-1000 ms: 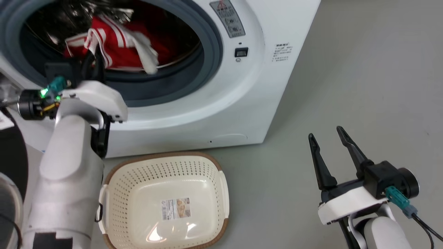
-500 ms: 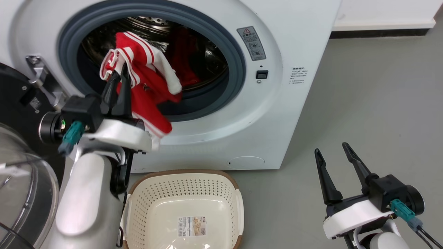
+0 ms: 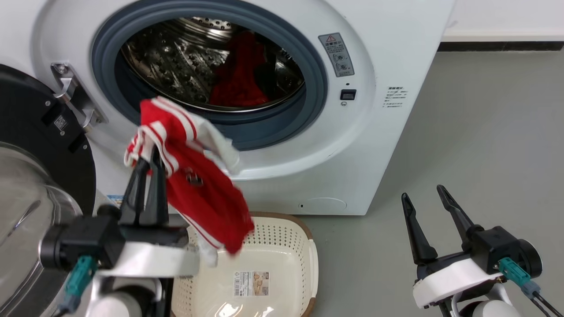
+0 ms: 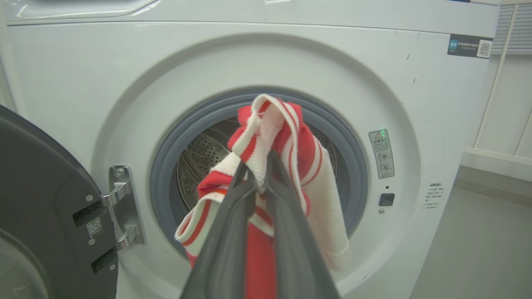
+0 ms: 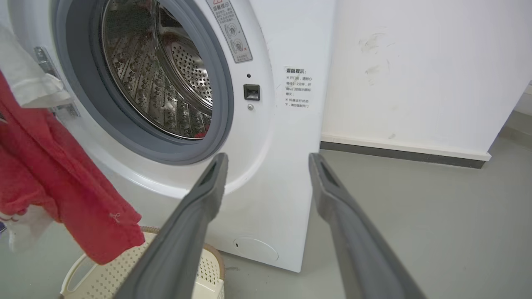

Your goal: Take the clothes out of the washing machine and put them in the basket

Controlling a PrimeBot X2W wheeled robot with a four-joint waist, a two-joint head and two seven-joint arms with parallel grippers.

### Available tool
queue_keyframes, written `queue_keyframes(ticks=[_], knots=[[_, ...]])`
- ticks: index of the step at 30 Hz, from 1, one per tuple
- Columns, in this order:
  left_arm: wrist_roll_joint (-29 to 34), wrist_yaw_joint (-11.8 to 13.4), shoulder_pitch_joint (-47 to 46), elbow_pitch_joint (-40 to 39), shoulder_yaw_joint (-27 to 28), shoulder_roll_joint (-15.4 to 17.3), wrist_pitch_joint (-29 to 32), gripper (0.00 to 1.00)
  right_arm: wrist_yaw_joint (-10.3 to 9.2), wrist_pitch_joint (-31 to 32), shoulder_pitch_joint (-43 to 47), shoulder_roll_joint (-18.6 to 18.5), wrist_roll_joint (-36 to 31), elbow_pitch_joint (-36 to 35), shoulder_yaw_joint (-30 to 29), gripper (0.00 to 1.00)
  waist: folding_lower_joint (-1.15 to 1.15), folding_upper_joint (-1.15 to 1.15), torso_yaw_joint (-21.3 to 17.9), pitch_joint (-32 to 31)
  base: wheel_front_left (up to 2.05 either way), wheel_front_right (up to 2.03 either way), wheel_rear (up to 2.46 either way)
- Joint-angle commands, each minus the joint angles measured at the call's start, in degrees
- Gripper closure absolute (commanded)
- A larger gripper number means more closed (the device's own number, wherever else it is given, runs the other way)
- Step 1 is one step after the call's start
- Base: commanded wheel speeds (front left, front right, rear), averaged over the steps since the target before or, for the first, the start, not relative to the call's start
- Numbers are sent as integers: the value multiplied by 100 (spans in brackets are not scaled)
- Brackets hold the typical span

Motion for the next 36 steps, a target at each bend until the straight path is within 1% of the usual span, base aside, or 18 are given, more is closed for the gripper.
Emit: queue_keyframes(ticks=[1, 4, 6, 9, 12, 16, 21, 22, 29, 34, 35, 36], knots=[[-18, 60, 191, -83, -25, -60, 34, 100, -3, 5, 30, 6, -32, -28, -15, 0, 1, 0, 54, 66, 0, 0, 0], [-112, 140, 588, 52, -93, -168, 69, 100, -3, 22, -17, 6, -45, -54, 3, 0, 1, 0, 134, 210, 0, 0, 0], [-201, 158, 746, 399, -101, -225, 11, 100, -3, 33, -94, 6, -62, -85, 29, 0, 1, 0, 172, 340, 0, 0, 0], [-448, 76, 800, 1207, -134, -355, -147, 100, -3, 46, -186, 6, -89, -129, 60, 0, 1, 0, 222, 582, 0, 0, 0], [-594, -29, 538, 2072, -202, -431, -330, 100, -3, 69, -331, 6, -139, -183, 110, 0, 1, 0, 233, 909, 0, 0, 0], [-722, -141, 34, 3243, -289, -516, -532, 100, -3, 84, -525, 6, -215, -246, 162, 0, 1, 0, 203, 1466, 0, 0, 0], [-804, -272, -925, 4679, -350, -573, -733, 100, -3, 65, -851, 5, -287, -299, 240, 0, 1, 0, 117, 2274, 0, 0, 0], [-804, -272, -925, 4679, -350, -573, -733, 100, -3, 65, -851, 5, -287, -299, 240, 0, 1, 0, 117, 2274, 0, 0, 0], [-859, -396, -2393, 6543, -421, -620, -953, 100, -3, -68, -1336, 5, -321, -197, 371, 0, 1, 0, -108, 3160, 0, 0, 0], [-1098, -411, -3148, 7631, -264, -640, -999, 100, -3, -186, -1572, 6, -225, -73, 475, 0, 1, 0, -297, 3581, 0, 0, 0], [-1184, -386, -3420, 8120, -190, -603, -1041, 100, -3, -257, -1699, 6, -170, 35, 548, 0, 1, 0, -421, 3774, 0, 0, 0], [-1231, -403, -3495, 8226, -132, -577, -1064, 100, -3, -285, -1736, 6, -146, 58, 575, 0, 1, 0, -464, 3834, 0, 0, 0]])
